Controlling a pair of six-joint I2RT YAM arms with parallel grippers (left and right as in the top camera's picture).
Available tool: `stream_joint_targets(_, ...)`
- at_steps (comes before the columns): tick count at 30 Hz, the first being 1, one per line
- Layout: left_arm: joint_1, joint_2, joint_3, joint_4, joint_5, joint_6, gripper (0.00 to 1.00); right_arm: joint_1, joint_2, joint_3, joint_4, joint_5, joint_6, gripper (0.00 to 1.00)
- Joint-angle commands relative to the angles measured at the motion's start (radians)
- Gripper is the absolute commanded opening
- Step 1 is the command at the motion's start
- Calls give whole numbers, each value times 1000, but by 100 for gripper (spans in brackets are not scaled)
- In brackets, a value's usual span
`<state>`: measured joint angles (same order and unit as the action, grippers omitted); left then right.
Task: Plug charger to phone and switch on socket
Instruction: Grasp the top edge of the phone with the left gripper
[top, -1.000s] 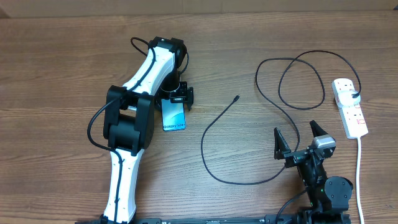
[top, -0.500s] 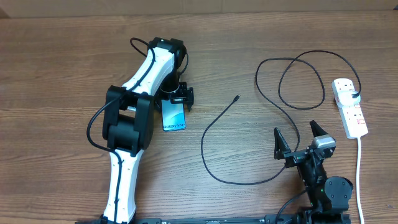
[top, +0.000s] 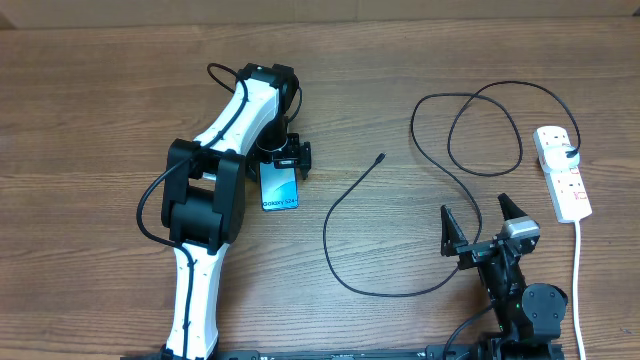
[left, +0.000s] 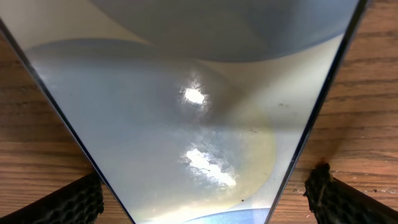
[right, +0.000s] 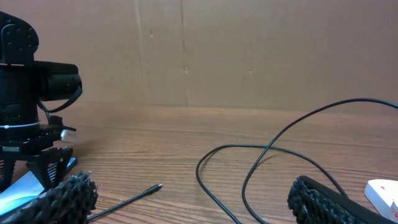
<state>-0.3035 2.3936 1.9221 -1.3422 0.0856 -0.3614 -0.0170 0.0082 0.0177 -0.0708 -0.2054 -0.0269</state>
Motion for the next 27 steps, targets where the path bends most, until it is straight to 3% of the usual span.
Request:
stream_joint_targets(1, 0, 103, -74, -2, -140, -13, 100, 5, -6, -10, 5, 2, -5, 100)
stream_joint_targets(10, 0, 104, -100, 27, -149, -12, 100, 5, -6, -10, 5, 3, -5, 100)
stream_joint_targets(27, 1, 104, -341, 400, -169, -12, 100, 5, -6, -10, 5, 3, -5, 100)
